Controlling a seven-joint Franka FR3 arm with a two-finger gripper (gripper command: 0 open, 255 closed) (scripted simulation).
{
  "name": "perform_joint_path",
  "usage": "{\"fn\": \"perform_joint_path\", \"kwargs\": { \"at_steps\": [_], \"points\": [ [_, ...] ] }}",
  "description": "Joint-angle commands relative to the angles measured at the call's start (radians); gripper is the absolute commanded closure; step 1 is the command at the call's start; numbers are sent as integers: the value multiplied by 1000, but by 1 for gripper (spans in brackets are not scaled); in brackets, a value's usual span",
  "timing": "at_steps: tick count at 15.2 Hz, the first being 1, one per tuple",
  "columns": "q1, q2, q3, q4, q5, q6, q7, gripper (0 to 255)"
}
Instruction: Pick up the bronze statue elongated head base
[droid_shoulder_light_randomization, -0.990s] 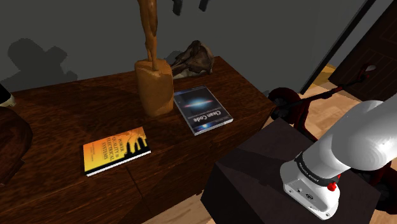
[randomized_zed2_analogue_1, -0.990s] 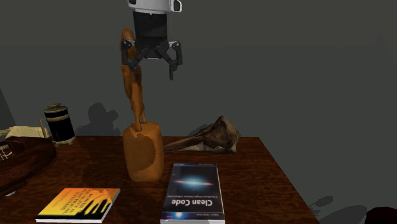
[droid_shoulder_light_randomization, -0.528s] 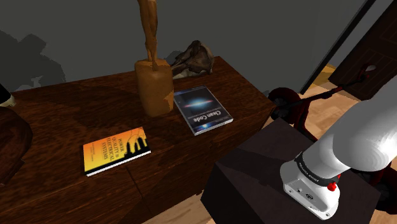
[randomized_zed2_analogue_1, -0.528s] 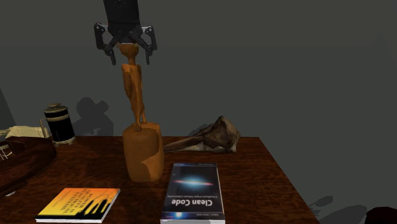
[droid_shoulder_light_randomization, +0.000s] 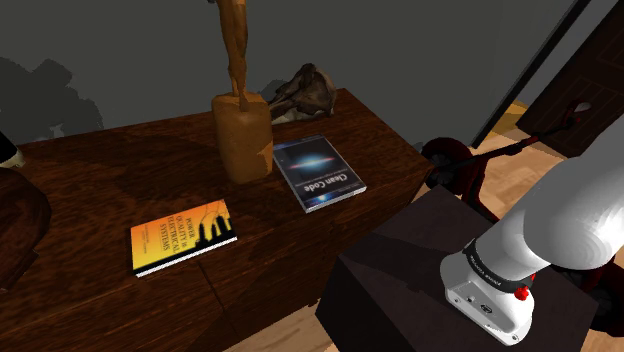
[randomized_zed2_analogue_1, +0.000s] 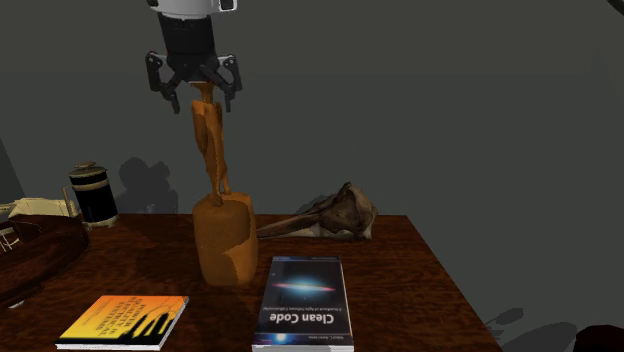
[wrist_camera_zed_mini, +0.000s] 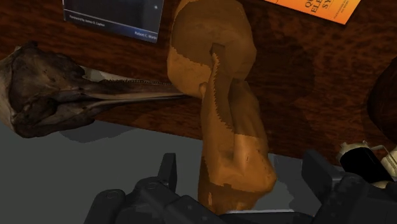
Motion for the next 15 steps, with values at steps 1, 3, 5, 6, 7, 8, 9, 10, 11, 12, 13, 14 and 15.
{"fn": "perform_joint_path", "kwargs": {
  "at_steps": [1,3,5,6,7,8,9,10,11,12,13,14,15],
  "points": [
    [-1,-7,-1,-29,3,24,3,0],
    [-1,-5,-1,-28,2,24,2,255],
    [-1,-4,-1,-28,1,25,4,255],
    [0,-3,0,-27,0,24,4,255],
    [0,-3,0,-27,0,25,4,255],
    [-1,-3,-1,-27,0,25,4,255],
    [-1,-4,-1,-28,1,25,3,255],
    [-1,-4,-1,-27,1,24,3,255],
    [-1,-4,-1,-27,1,24,3,255],
    [-1,-7,-1,-29,3,24,3,255],
    [0,-2,0,-10,0,9,2,255],
    [1,3,1,9,-2,-6,1,255],
    [3,9,2,29,-5,-21,1,255]
  ]
}}
